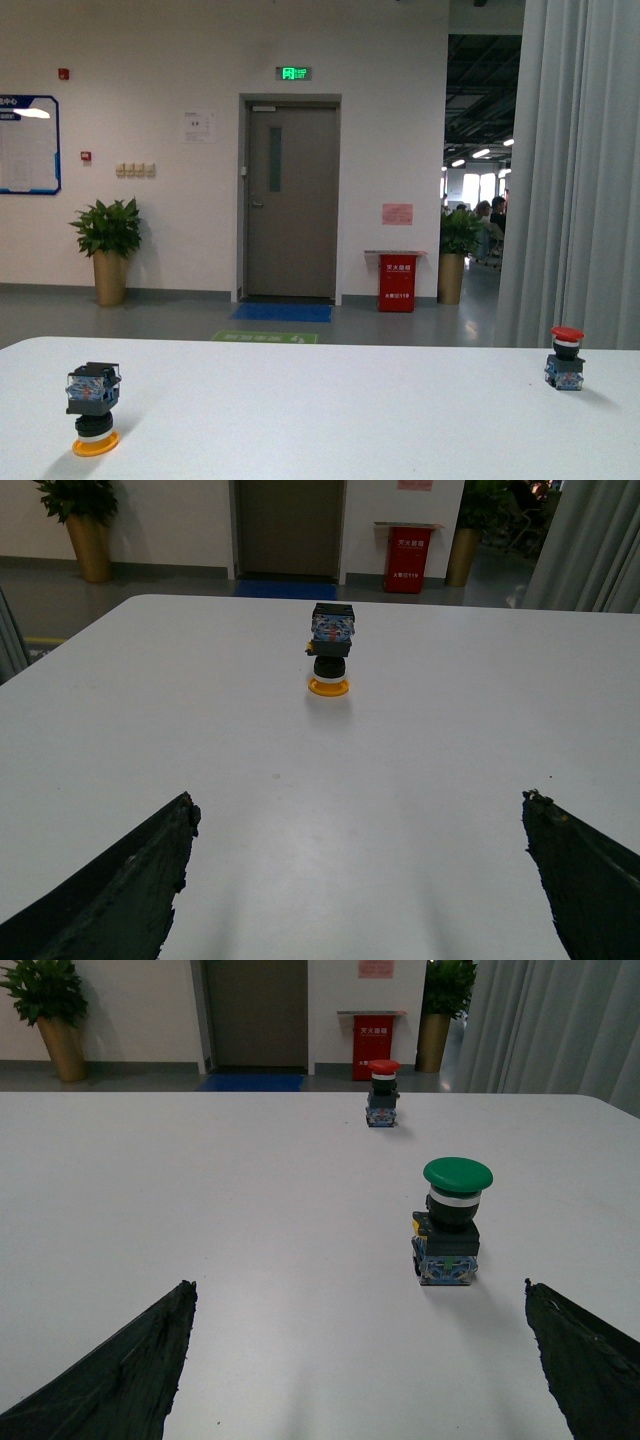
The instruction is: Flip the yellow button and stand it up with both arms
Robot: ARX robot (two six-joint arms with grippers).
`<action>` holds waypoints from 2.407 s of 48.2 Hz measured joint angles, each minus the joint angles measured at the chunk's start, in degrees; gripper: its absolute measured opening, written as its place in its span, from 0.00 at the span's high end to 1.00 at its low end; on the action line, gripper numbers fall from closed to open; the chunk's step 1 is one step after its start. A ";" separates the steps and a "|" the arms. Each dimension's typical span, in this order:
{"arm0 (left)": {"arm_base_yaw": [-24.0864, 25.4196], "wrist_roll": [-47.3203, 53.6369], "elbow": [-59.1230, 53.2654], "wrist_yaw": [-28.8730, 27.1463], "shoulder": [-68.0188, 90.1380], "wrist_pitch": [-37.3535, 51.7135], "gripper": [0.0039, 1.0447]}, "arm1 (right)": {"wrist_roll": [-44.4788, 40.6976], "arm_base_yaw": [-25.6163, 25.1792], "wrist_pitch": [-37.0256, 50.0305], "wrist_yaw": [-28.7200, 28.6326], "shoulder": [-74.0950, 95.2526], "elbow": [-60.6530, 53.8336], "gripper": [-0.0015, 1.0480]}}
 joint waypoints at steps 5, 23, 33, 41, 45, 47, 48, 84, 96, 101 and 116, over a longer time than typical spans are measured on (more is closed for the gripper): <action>0.00 0.00 0.00 0.00 0.00 0.00 0.06 | 0.00 0.00 0.00 0.00 0.00 0.00 0.07; 0.00 0.00 0.00 -0.02 0.00 0.00 0.06 | 0.00 0.00 0.00 0.00 0.00 0.00 0.07; 0.00 0.00 0.00 0.00 0.00 0.00 0.06 | 0.00 0.00 0.00 0.00 0.00 0.00 0.07; 0.00 0.00 0.00 0.00 0.00 0.00 0.06 | 0.00 0.00 0.00 0.00 0.00 0.00 0.07; 0.00 0.00 0.00 0.00 0.00 0.00 0.06 | 0.00 0.00 0.00 0.00 0.00 0.00 0.07; 0.00 0.00 0.00 0.00 0.00 0.00 0.06 | 0.00 0.00 0.00 0.00 0.00 0.00 0.07; 0.00 0.00 0.00 0.00 0.00 0.00 0.06 | 0.00 0.00 0.00 0.00 0.00 0.00 0.07; 0.00 0.00 0.00 -0.02 0.00 0.00 0.06 | 0.00 0.00 0.00 0.00 0.00 0.00 0.07; 0.00 0.00 0.00 0.00 0.00 0.00 0.06 | 0.00 0.00 0.00 0.00 0.00 0.00 0.07; -1.90 -6.08 2.03 -7.76 3.19 -6.51 0.06 | 0.00 0.00 0.00 0.00 0.00 0.00 0.07; 5.49 -20.39 9.14 -10.14 18.32 -6.40 0.06 | 0.00 0.00 0.00 0.02 0.00 0.00 0.07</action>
